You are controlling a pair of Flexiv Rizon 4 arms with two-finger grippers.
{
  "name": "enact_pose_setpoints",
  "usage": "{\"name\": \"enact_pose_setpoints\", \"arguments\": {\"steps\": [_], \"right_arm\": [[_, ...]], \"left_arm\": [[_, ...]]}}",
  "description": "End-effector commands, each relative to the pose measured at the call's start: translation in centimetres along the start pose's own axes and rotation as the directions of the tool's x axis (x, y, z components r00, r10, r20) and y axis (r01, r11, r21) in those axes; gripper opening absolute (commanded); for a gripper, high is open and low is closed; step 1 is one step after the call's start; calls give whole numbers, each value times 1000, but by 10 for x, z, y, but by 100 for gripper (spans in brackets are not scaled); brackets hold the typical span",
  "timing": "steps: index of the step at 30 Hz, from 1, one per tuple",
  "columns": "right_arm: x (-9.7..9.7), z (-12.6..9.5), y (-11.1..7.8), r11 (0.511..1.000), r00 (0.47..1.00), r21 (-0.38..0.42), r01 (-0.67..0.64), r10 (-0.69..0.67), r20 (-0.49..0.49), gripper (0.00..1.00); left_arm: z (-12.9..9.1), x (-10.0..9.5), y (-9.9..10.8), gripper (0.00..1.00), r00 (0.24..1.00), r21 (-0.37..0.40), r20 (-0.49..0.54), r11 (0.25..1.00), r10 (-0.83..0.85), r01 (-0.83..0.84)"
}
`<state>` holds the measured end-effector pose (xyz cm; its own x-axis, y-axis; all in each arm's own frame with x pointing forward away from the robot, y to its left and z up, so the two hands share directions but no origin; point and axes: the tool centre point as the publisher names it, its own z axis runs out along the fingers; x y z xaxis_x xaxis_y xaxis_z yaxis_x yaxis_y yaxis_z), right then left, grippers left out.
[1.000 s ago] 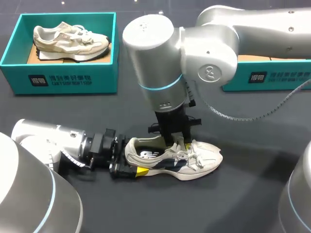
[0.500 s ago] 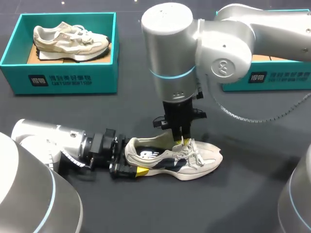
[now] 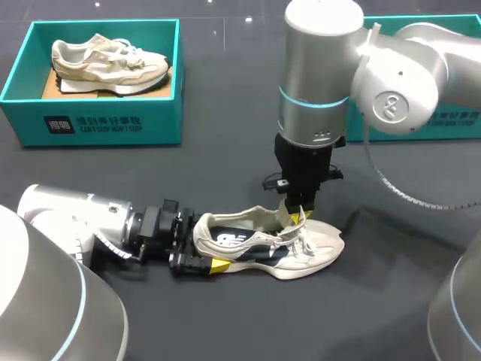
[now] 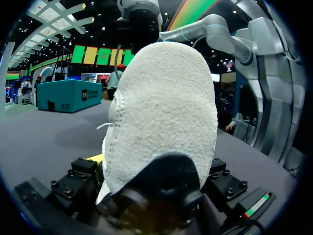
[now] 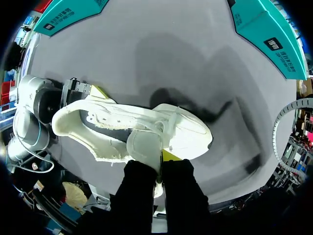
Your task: Take the shoe out of the shoebox, open the shoe tongue, remove and reinsert the insole, then place the shoe into the shoebox
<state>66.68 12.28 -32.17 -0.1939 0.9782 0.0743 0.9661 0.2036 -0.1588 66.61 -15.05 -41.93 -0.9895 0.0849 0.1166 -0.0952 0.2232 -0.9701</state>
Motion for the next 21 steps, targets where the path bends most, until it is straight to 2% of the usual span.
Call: {"name": "enact_pose_setpoints", "arguments": {"steps": [1, 6, 10, 21], "right_arm": [[-5, 1, -3, 1000, 995, -7, -1, 0, -96, 0], [-17, 6, -8, 1000, 983, 14, -6, 8, -182, 0], [-24, 6, -13, 1000, 972, 0, 5, -4, -237, 0], [-42, 14, -19, 1000, 942, -21, -18, 10, -334, 0]], "left_arm": [[0, 0, 0, 0, 1000, -1, 3, 1000, 0, 0], [0, 0, 0, 0, 1000, -1, 3, 1000, 0, 0], [0, 0, 0, 0, 1000, -1, 3, 1000, 0, 0], [0, 0, 0, 0, 1000, -1, 3, 1000, 0, 0]]}}
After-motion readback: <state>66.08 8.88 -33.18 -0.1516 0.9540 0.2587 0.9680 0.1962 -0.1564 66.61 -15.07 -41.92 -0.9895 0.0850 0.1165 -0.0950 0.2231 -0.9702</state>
